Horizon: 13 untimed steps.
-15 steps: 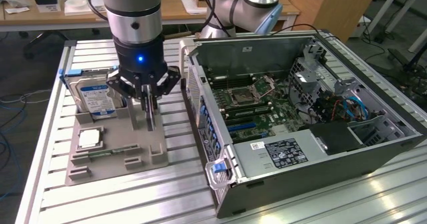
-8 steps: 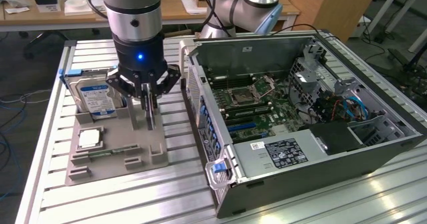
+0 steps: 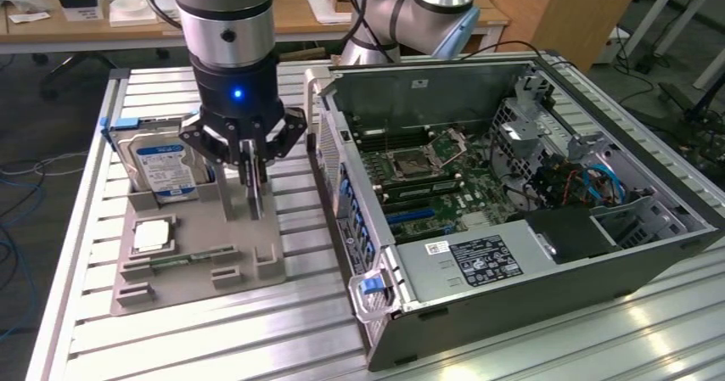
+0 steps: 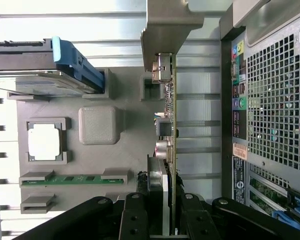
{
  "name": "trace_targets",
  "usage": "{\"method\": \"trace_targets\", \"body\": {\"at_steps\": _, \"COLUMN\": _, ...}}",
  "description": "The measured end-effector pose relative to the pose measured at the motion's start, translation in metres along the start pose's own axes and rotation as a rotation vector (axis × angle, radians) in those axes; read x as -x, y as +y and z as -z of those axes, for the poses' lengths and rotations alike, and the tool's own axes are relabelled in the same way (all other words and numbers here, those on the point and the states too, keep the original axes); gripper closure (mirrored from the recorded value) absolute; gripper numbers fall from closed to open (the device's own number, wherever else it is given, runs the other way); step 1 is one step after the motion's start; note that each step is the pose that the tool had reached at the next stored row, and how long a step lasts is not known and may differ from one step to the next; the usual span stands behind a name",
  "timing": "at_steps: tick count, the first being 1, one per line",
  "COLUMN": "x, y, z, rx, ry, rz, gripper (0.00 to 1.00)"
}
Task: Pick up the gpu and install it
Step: 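Pick up the gpu and move the gpu toward the slot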
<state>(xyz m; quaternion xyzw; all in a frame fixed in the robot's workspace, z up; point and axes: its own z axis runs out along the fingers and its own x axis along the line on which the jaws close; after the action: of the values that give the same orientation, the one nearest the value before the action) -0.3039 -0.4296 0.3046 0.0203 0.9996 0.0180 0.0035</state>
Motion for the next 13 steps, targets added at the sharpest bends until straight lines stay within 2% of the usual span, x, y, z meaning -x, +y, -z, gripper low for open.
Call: {"method": "trace_targets", "body": {"at_steps": 13, "x": 0.0001, "y": 0.0002, "z": 0.0070, "rx": 0.0001, "ry": -0.0001, "rz": 0.000, "gripper": 0.72}}
